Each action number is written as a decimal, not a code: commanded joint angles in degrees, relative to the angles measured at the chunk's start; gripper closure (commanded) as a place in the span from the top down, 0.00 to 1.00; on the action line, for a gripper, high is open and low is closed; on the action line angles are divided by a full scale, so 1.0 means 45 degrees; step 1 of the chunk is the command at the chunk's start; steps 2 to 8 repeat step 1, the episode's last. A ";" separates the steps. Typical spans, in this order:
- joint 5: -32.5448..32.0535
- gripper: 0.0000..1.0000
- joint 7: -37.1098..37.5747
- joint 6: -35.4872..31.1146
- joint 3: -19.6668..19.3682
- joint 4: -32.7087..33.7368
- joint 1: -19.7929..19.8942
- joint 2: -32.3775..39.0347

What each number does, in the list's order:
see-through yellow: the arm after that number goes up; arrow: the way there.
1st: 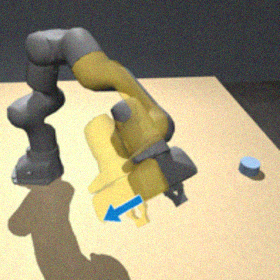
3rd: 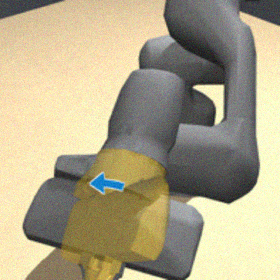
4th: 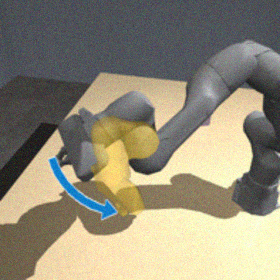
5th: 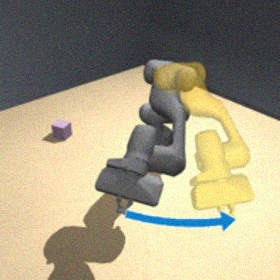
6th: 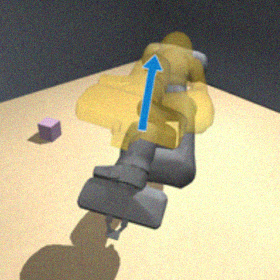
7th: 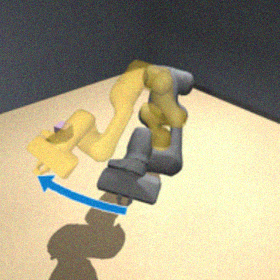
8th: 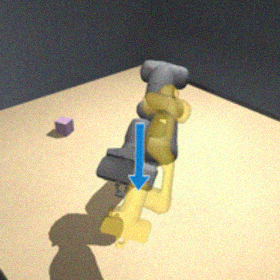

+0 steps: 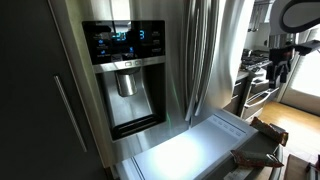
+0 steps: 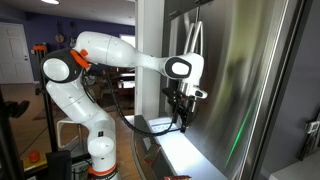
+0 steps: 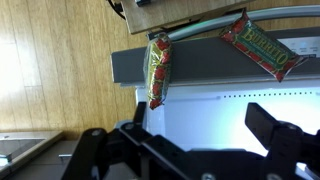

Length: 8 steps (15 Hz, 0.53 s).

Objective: Move the candy bars to the far right end

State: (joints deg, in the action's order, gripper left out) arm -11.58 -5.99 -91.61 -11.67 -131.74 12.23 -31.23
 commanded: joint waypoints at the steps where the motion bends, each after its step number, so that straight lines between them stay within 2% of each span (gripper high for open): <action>1: -0.0025 1.00 0.0025 0.0033 -0.0063 0.0030 -0.0078 0.0010; 8: -0.0025 1.00 0.0025 0.0033 -0.0063 0.0030 -0.0078 0.0010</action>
